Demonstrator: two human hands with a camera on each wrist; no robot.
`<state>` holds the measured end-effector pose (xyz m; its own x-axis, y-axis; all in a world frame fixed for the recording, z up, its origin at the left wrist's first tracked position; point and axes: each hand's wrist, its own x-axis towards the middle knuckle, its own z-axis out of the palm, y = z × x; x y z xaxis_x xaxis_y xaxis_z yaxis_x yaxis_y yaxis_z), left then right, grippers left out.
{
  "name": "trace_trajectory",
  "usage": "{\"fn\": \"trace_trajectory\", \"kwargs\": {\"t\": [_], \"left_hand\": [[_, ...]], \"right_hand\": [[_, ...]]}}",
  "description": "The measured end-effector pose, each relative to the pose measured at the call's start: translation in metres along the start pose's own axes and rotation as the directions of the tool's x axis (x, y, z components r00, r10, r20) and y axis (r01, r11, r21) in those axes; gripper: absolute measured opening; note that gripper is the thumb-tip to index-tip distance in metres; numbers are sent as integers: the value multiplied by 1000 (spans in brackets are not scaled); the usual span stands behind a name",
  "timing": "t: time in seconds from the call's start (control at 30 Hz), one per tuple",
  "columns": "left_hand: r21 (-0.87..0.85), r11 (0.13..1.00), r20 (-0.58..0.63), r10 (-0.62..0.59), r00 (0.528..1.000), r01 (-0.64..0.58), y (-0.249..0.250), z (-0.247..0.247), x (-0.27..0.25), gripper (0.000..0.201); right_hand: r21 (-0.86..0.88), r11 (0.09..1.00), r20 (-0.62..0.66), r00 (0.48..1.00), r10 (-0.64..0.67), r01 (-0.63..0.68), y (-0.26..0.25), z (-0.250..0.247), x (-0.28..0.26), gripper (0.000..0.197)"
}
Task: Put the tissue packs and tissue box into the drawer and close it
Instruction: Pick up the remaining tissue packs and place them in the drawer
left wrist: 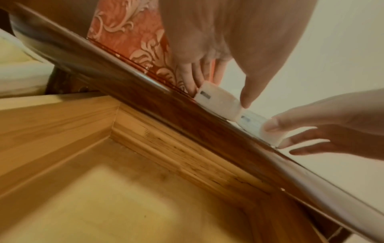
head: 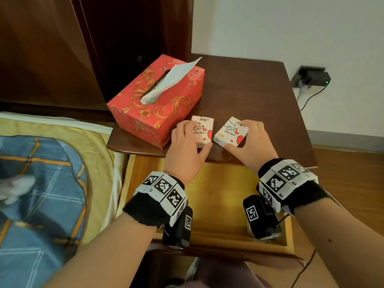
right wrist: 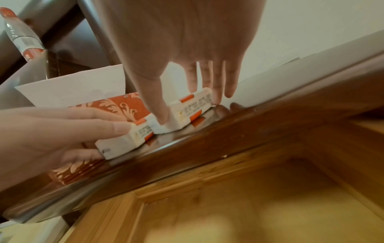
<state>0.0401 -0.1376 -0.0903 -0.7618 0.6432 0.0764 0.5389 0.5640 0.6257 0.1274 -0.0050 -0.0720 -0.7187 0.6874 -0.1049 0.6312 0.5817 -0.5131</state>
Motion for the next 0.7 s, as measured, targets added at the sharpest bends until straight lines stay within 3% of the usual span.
{"fn": "trace_trajectory", "kwargs": {"t": [0.1,0.17,0.37,0.53,0.7], "left_hand": [[-88,985,53,-144,988,149,2,0,4,83],[-51,981,97,-183,978,189,6,1,7,89],[-93,967,143,-221,965,235,18,4,9,77],[-79,964,227,-229,947,252,24,6,3,74],[-156,954,289,-204,935,257,29,8,-11,61]], "right_hand": [[-51,998,42,998,50,-47,5,-3,-5,91],[-34,997,45,996,74,-72,10,-4,-10,88],[54,998,-46,999,24,-21,22,-9,-23,83],[392,919,-1,999,48,-44,28,-22,-39,74],[663,740,47,992,115,-117,32,-36,-54,53]]}}
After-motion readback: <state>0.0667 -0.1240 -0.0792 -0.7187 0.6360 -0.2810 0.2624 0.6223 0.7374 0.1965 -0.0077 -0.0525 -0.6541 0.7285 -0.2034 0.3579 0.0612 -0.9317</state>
